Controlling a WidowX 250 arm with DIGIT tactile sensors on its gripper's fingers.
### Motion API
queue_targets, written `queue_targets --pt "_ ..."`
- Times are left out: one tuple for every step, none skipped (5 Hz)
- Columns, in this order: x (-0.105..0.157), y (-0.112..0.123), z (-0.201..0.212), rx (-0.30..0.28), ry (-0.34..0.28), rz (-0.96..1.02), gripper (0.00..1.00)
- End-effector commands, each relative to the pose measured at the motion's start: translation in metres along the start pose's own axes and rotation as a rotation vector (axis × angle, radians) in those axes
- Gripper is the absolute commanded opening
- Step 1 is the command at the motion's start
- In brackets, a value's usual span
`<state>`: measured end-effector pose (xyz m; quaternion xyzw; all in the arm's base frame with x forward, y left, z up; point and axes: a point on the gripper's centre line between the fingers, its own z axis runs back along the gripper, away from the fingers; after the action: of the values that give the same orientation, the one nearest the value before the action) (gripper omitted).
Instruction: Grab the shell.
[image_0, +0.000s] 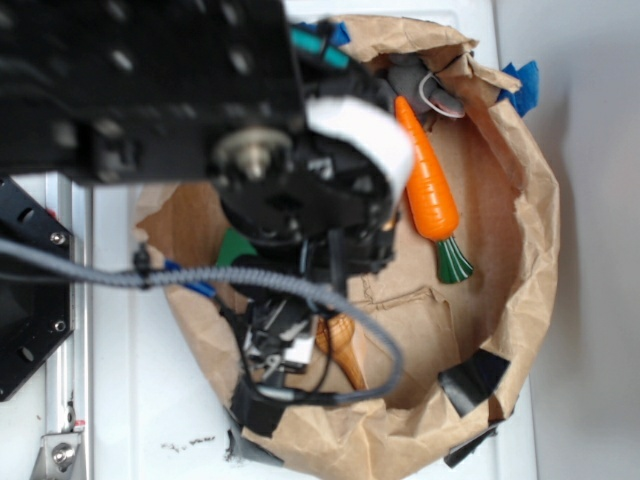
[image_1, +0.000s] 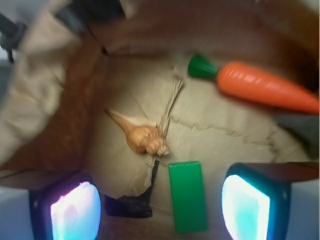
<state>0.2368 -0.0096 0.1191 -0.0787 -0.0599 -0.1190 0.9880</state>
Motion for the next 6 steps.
queue_targets --pt "0.001 0.020 -0.021 -0.019 0.002 0.027 1.00" --pt "0.005 0.018 -0.028 -0.009 -0.001 0.005 1.00" --pt "0.008 0.016 -0.026 -0.015 -0.012 0.002 1.00" --pt "0.018 0.007 -0.022 -0.020 -0.038 -0.043 1.00" --pt "0.030 -0.010 -0.028 -0.026 -0.080 -0.140 1.00" --pt "0.049 -0.015 -0.037 -0.022 -0.077 -0.229 1.00"
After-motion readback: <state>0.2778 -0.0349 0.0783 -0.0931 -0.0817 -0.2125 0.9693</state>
